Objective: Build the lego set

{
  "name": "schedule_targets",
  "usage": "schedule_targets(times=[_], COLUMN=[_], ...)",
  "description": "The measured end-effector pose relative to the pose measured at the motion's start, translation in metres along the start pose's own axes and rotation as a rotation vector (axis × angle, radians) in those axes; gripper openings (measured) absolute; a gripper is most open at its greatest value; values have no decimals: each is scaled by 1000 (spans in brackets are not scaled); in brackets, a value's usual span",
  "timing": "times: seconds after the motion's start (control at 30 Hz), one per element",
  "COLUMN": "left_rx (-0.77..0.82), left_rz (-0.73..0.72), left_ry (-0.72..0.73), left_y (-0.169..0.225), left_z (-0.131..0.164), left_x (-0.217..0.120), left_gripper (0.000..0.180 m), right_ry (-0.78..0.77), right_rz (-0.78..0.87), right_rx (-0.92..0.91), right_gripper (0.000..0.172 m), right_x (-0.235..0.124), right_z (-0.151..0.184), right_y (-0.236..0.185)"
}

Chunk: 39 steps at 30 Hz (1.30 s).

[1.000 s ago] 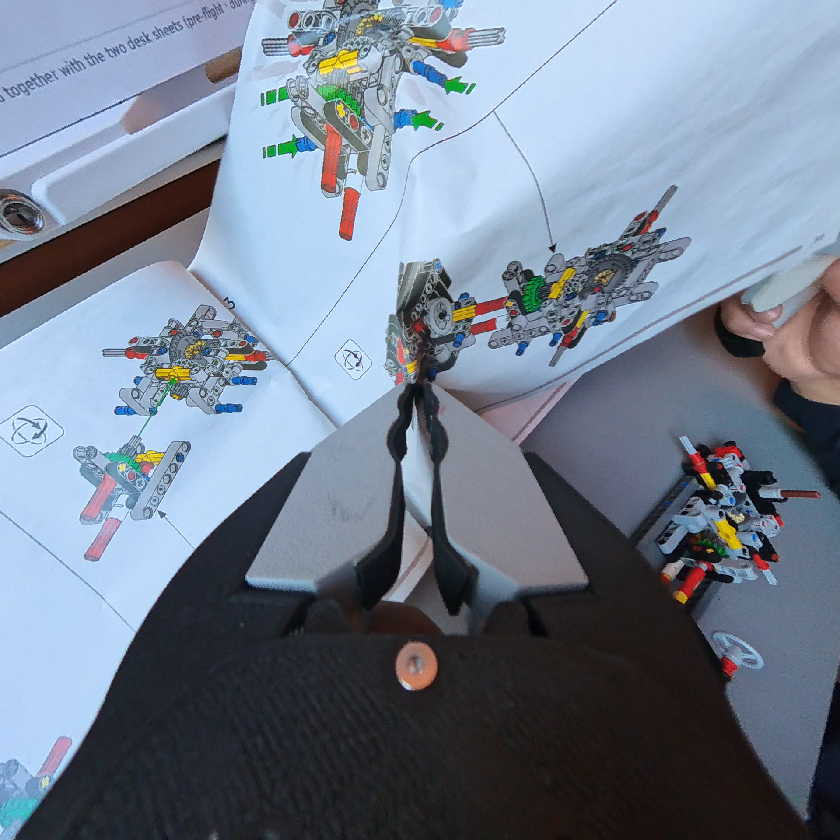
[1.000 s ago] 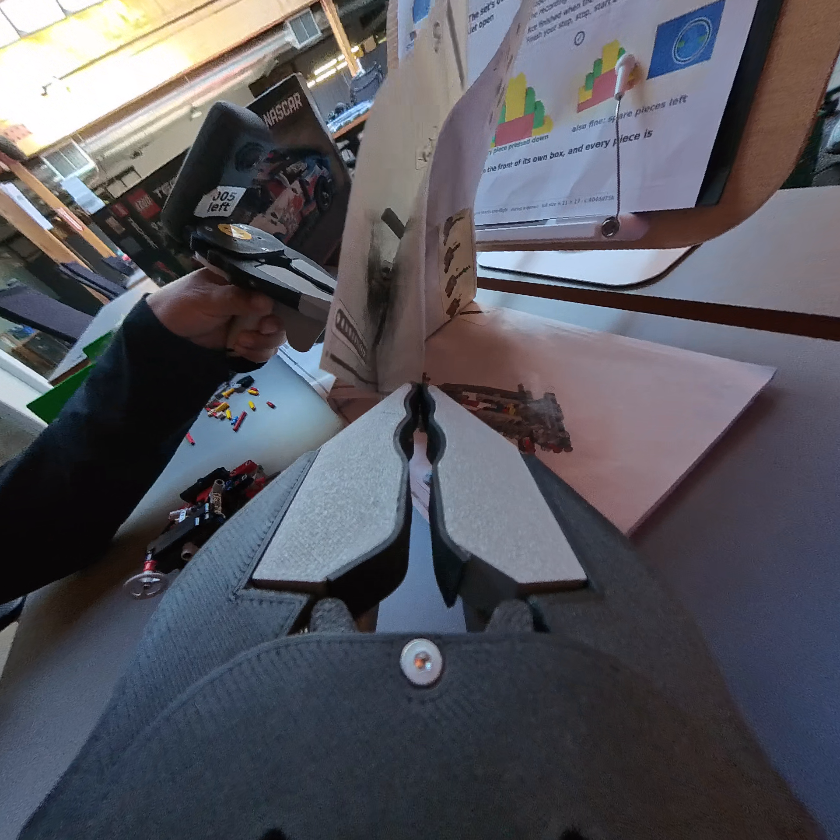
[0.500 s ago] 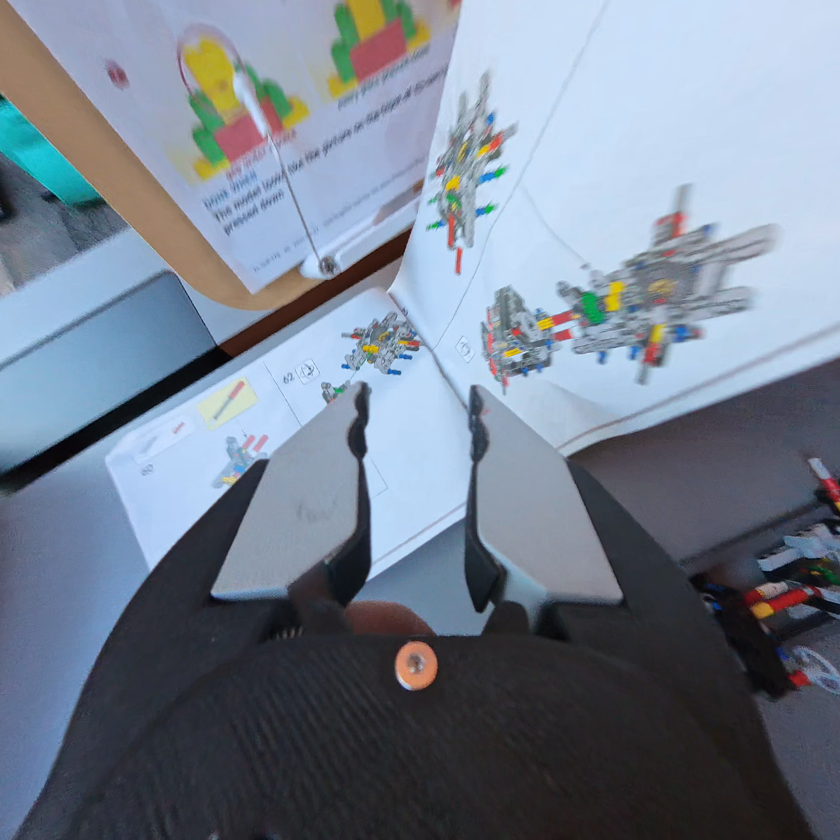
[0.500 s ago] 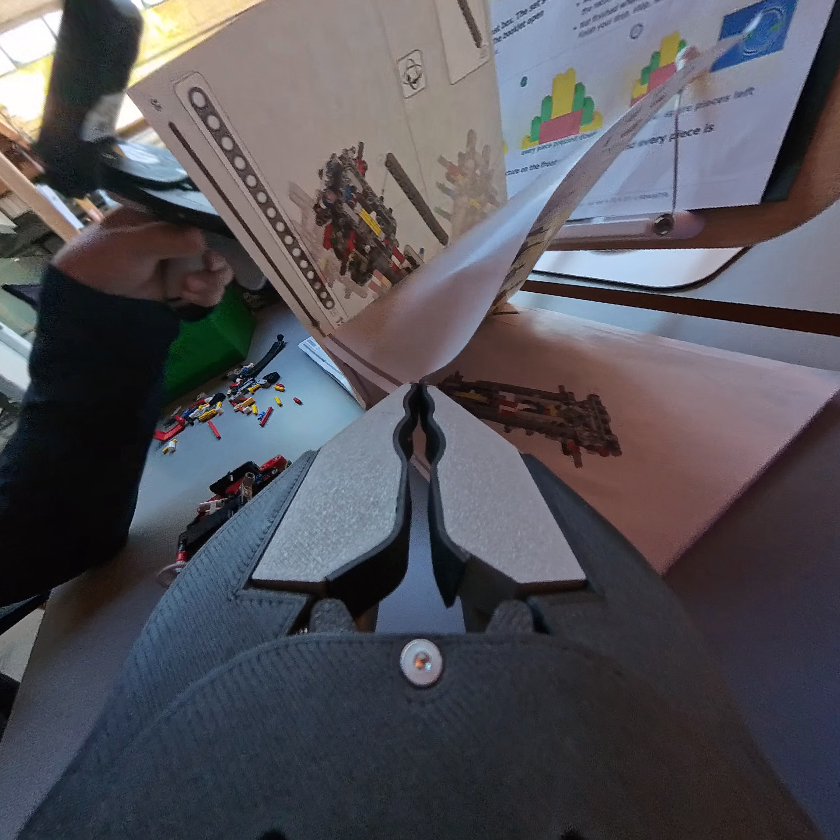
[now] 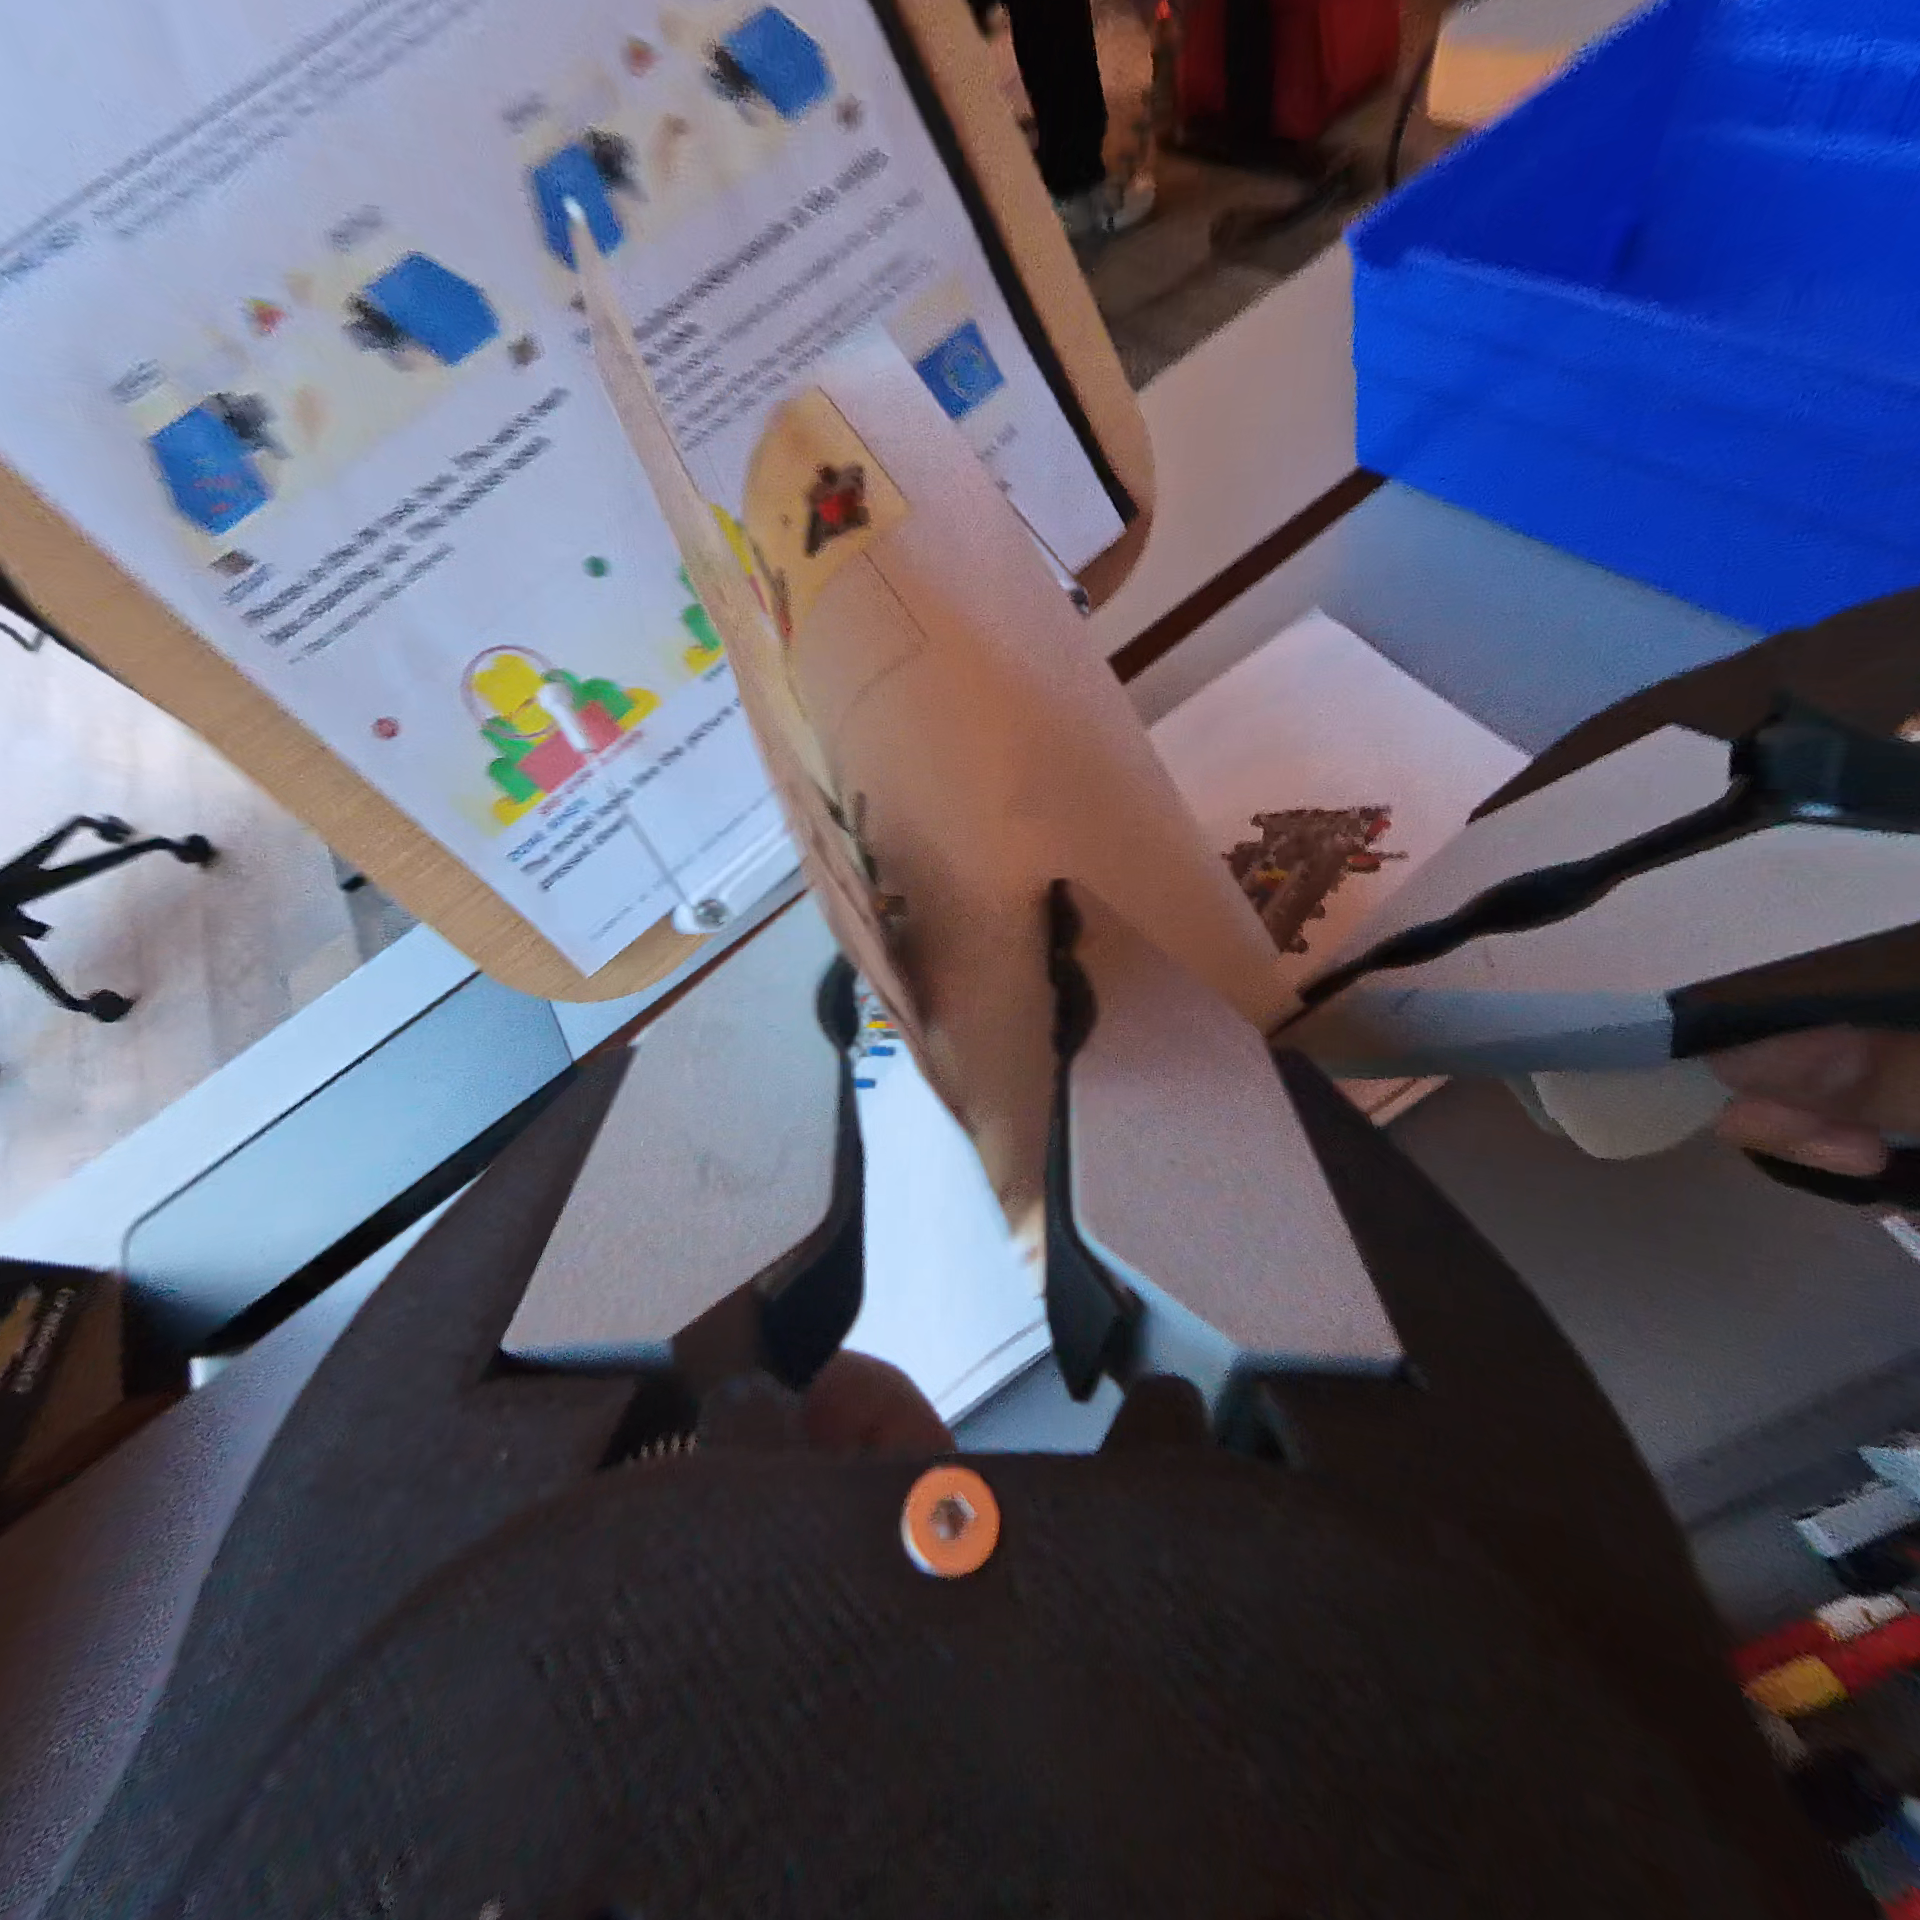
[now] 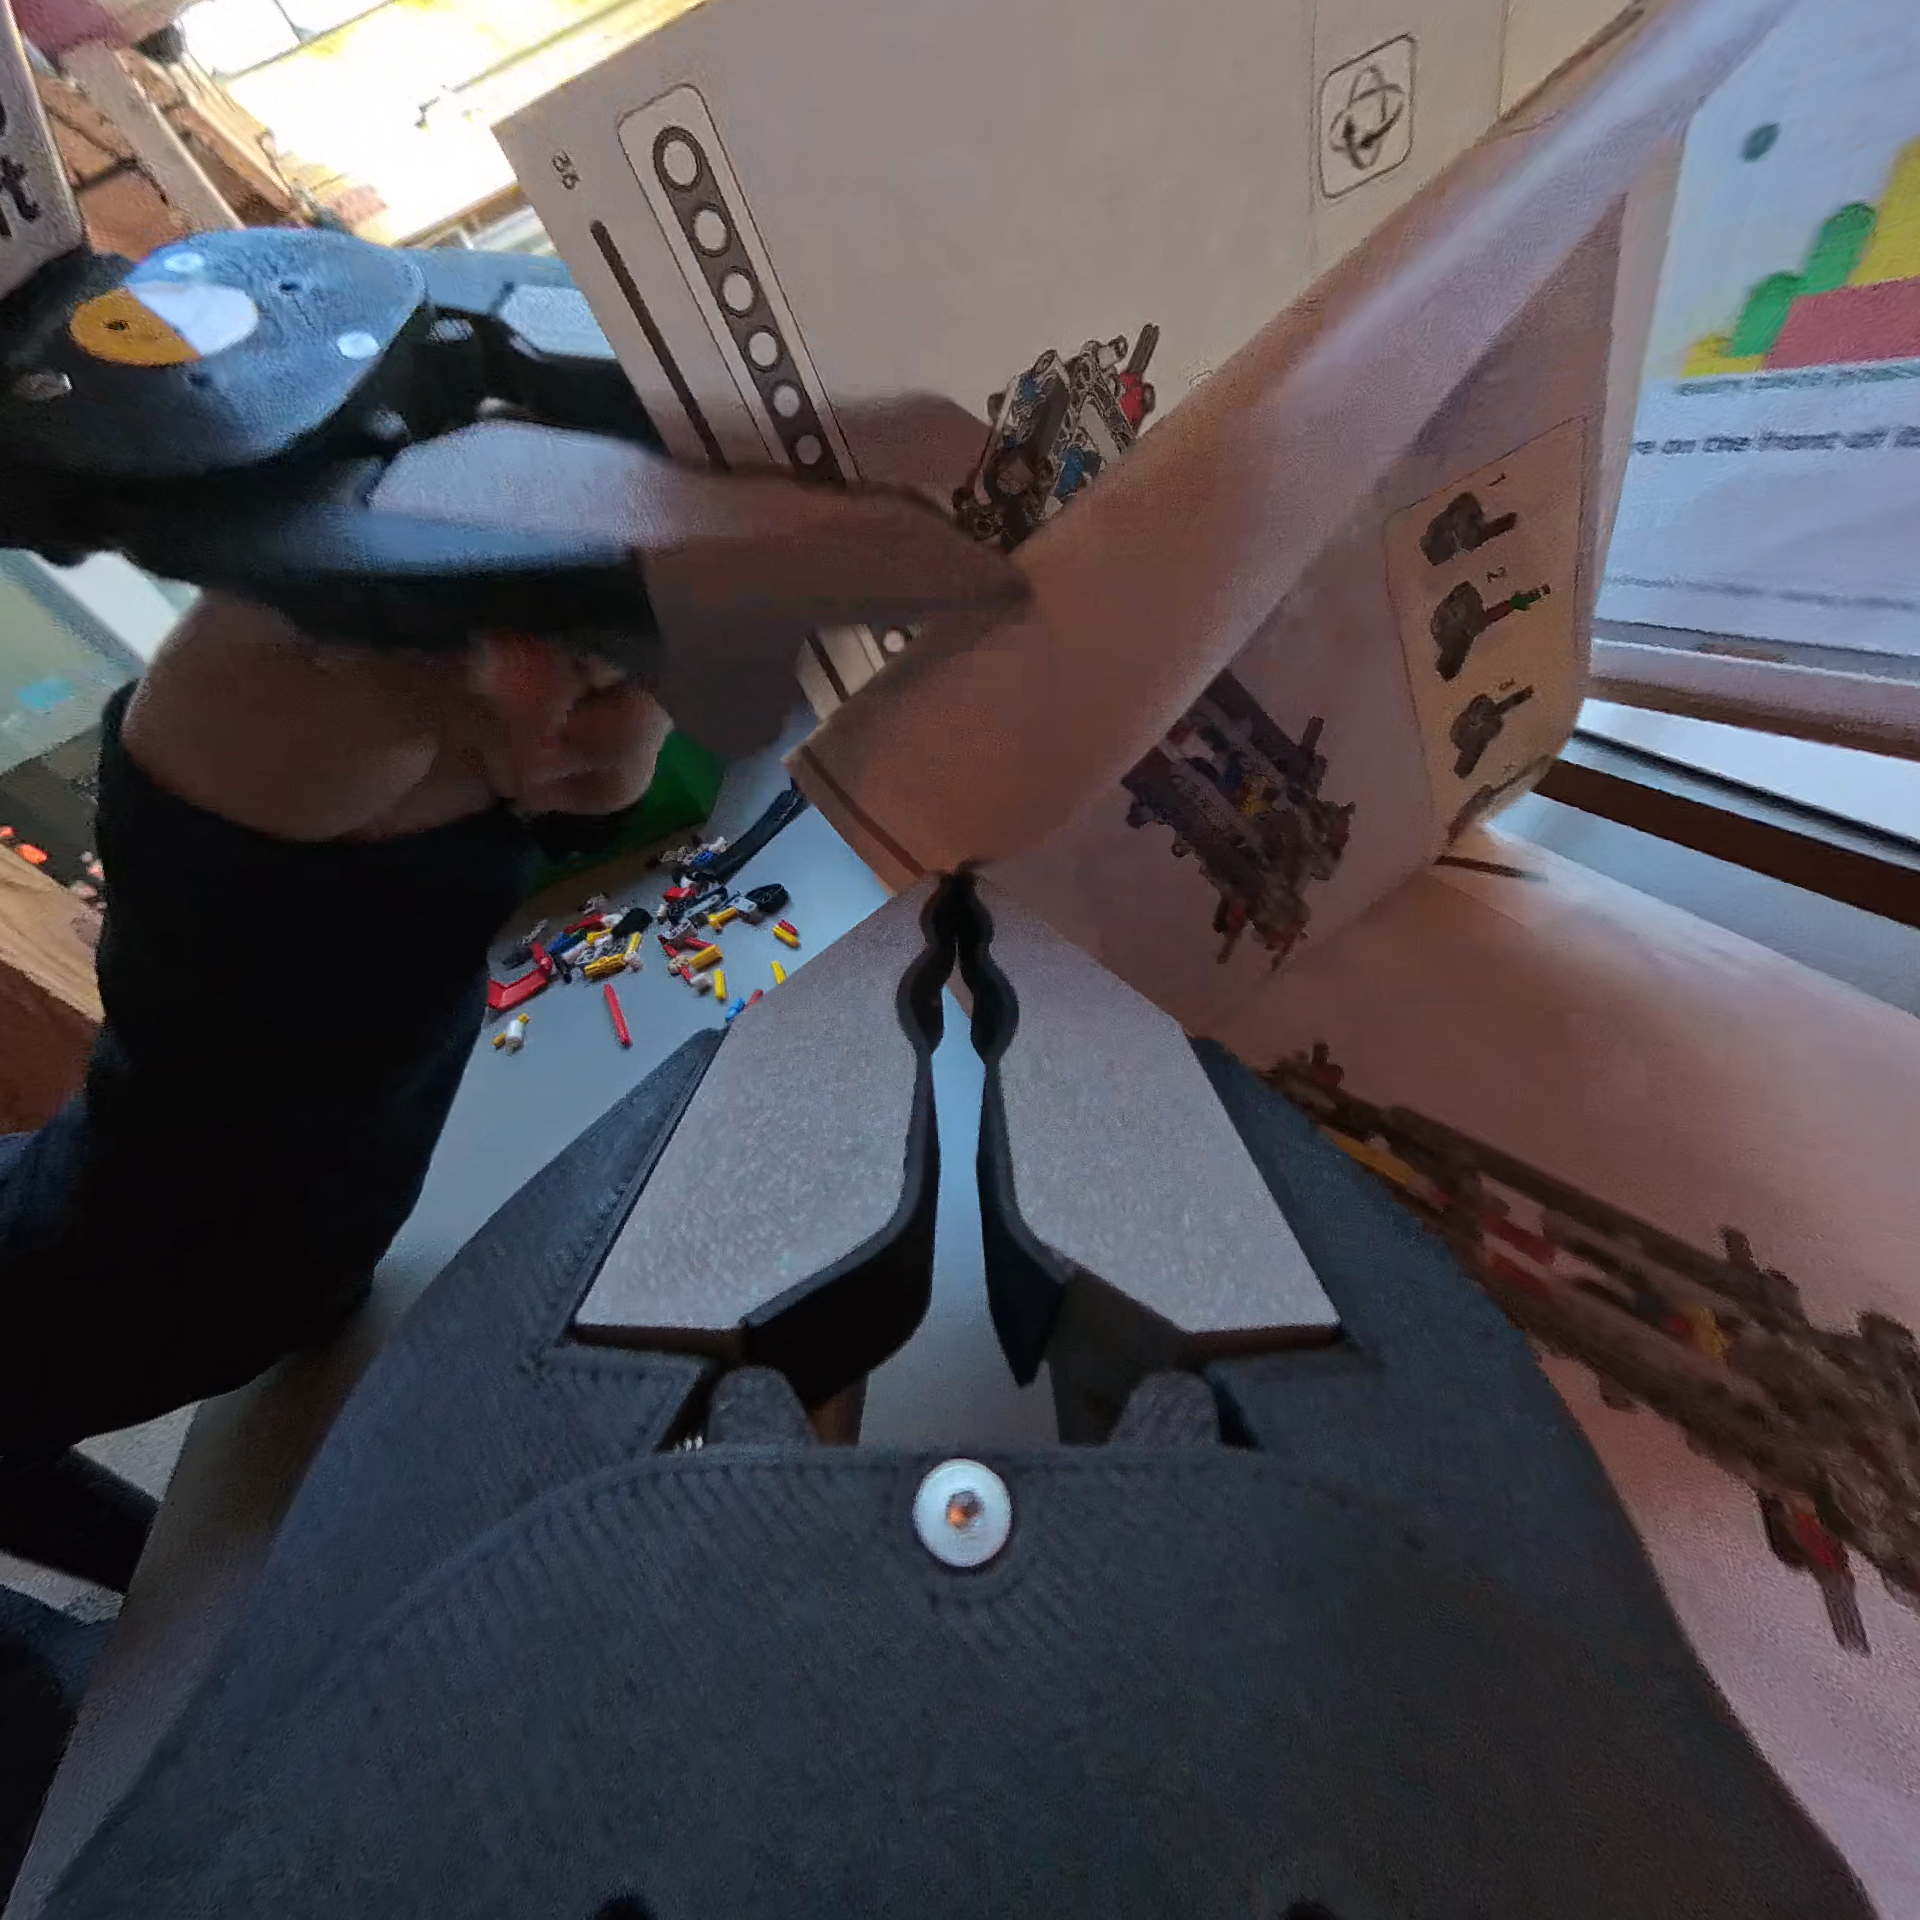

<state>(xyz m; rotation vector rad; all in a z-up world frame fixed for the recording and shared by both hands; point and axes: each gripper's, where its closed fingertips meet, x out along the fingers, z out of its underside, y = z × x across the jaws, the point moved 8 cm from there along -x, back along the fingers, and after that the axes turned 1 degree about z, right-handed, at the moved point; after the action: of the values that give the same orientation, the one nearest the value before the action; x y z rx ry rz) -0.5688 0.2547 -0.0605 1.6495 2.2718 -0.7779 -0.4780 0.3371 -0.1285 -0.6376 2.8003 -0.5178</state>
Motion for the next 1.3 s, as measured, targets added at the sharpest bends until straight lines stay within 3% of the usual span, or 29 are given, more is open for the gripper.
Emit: schedule_targets(times=[0.07,0.17,0.23,0.43,0.67,0.7,0.73,0.87,1.13,1.3], left_rx=[-107,-264,-271,-340,-404,-406,-409,-406,-281,-232], left_rz=[13,96,24,-122,-279,-279,-247,-200,-169,-184], left_ry=[61,131,107,-155,-375,-427,-460,-380,21,147], left_y=[-27,-55,-73,-114,-146,-146,-145,-135,-101,-89], left_z=[5,27,49,137,223,234,242,242,185,183], left_x=[-20,-45,-53,-46,-71,-75,-77,-91,-91,-103], left_gripper=[19,20,0,0,0,7,26,26,34,30], right_ry=[-26,-101,-159,-182,-233,-249,-267,-309,-429,-424], right_rz=[4,16,40,94,233,257,283,357,415,398], right_rx=[-13,-36,-48,44,107,112,113,118,47,59], right_gripper=[0,0,0,0,0,0,0,0,0,0], right_x=[6,-4,-23,-85,-118,-121,-124,-133,-124,-126], right_z=[-2,2,8,37,62,64,65,69,80,81], right_y=[-3,-4,1,18,47,50,53,60,58,56])
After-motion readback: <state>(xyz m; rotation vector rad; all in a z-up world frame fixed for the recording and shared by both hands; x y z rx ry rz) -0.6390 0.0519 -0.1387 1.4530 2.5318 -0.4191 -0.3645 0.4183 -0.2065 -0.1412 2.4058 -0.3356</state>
